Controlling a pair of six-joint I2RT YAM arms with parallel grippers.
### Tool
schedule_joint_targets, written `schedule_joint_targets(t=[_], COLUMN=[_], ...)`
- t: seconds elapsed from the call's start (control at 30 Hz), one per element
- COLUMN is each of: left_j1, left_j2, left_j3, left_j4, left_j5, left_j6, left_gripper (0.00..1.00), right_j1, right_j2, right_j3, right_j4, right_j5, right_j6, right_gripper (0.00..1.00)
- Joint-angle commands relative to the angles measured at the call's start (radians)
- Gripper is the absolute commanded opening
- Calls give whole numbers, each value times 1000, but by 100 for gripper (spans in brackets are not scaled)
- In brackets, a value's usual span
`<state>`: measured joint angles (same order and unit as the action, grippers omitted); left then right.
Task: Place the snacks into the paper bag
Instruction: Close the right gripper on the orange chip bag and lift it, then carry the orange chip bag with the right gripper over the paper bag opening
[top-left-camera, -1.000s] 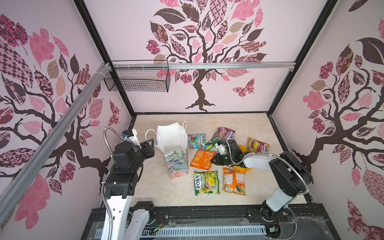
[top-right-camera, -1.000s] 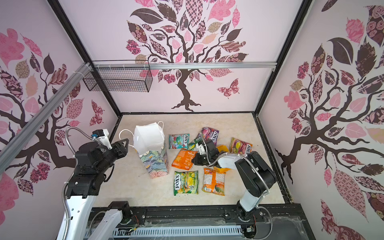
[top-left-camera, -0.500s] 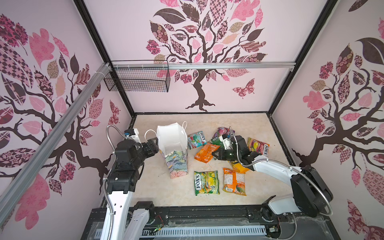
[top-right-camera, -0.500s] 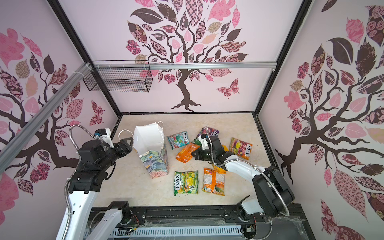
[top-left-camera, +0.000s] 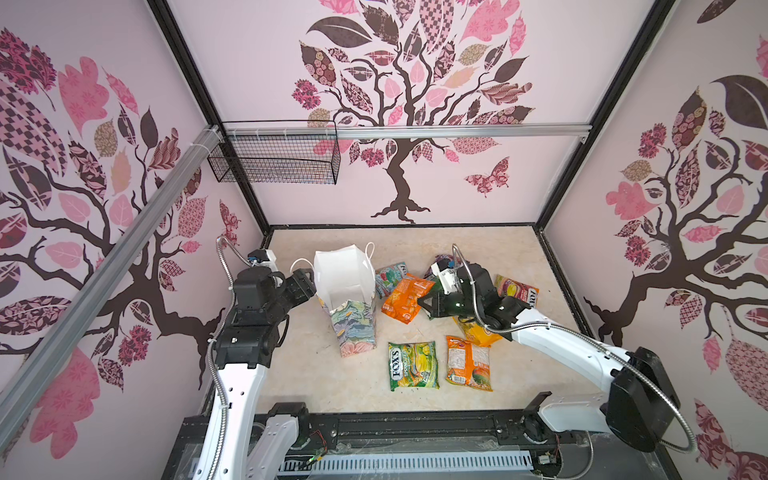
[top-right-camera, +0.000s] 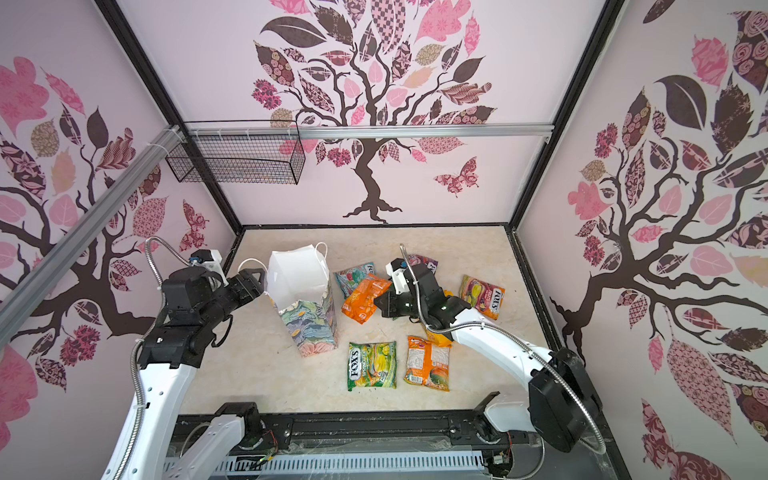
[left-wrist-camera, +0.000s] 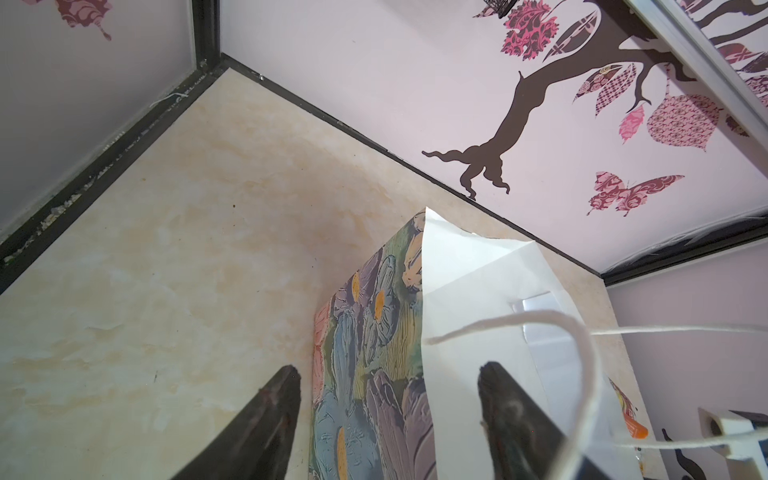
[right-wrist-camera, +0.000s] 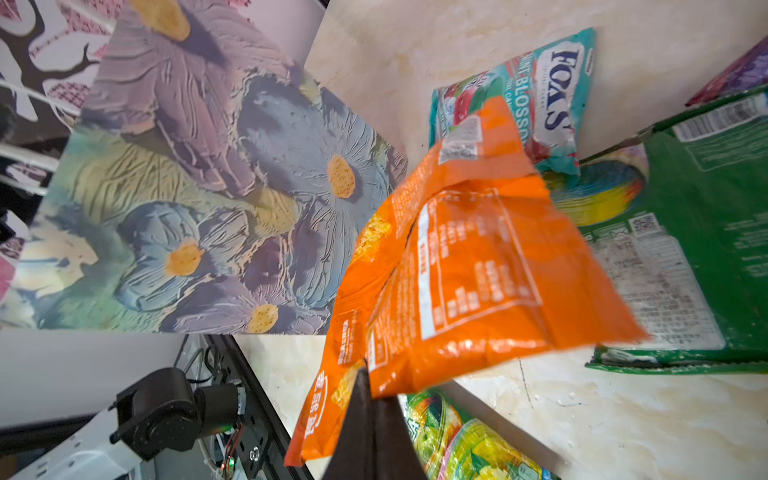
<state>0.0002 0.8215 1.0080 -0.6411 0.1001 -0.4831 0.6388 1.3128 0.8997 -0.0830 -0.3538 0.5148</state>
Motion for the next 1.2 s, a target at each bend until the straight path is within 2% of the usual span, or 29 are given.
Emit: schedule_joint_targets(t=[0.0,0.1,0.17,0.5,0.67,0.9,1.17], left_j1=[2,2,3,1,-5,-5,-6], left_j2=[-51,-115,-135,-81,-80,-75,-73], left_j3=[6,-77,-105,-108,-113,-113,-117], left_j4=[5,63,81,102,127,118,124], left_j5=[47,94,60,69,96,77,73], left_j6=[20,-1,5,25,15,21,19], left_gripper=[69,68,65,51,38,20,13], right_j1=[8,9,8,7,8,10,18], right_j2=[-63,-100,-130,-189,-170,-129,-86], right_j3=[30,31,34,144,311,494,661], right_j4=[-116,-143,-162,-373,-551,-661,-706], right_j5=[58,107,115,105,140,128,97], right_j6=[-82,-91,-104,-211,-295,-329,-341], right_gripper=[0,0,0,0,0,0,0])
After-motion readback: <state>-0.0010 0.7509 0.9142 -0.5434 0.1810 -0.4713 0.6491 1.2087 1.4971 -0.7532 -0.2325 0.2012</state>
